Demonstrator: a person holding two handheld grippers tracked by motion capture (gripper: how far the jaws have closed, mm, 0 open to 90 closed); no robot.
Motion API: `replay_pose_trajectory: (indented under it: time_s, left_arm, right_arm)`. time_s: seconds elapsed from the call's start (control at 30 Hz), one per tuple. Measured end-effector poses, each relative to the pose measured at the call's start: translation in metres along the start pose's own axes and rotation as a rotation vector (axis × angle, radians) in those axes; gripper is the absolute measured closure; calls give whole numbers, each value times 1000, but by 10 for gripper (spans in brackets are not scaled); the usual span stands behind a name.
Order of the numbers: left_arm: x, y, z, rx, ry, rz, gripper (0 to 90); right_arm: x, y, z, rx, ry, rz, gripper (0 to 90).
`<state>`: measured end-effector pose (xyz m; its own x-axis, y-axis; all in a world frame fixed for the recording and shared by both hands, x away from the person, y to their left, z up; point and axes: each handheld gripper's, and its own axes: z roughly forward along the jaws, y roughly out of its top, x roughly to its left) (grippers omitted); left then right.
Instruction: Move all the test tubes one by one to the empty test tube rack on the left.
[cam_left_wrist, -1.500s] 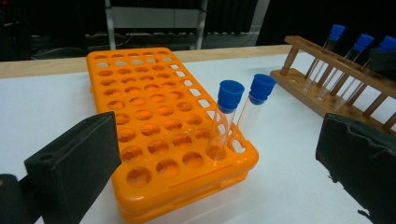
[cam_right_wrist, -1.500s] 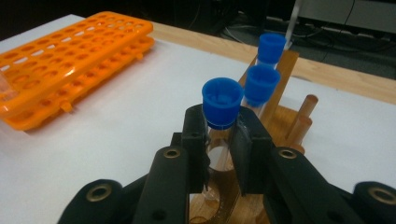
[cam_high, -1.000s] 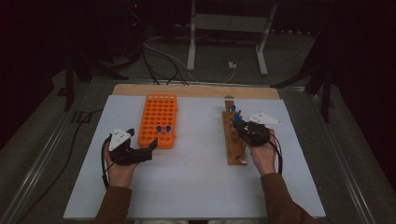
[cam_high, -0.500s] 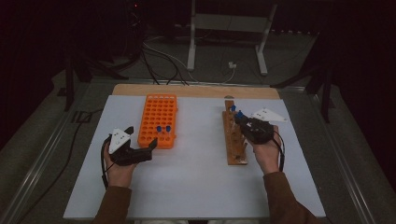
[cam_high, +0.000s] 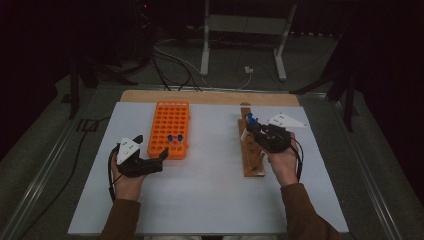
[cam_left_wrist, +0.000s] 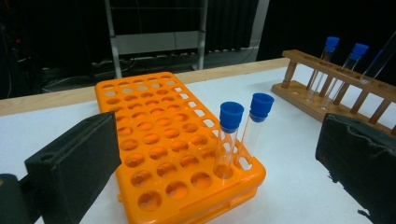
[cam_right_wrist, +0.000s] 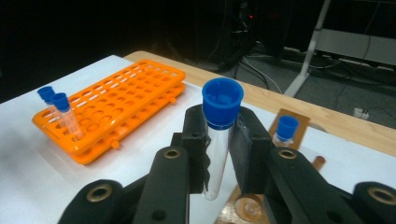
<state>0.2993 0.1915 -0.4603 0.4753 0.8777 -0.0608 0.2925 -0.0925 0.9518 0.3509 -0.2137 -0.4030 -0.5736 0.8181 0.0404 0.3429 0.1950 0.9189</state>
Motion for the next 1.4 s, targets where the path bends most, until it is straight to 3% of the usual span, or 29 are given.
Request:
replay_pose_trajectory:
  time_s: [0.57, 0.8, 1.4]
  left_arm:
    - [-4, 2, 1, 3, -31, 2, 7]
    - [-3, 3, 1, 45, -43, -33, 11]
    - [-17, 7, 6, 72, -84, 8, 11]
  right_arm:
    - [36, 1, 20, 33, 70, -43, 773]
    - [51, 4, 27, 36, 113, -48, 772]
    - [90, 5, 49, 68, 241, -52, 772]
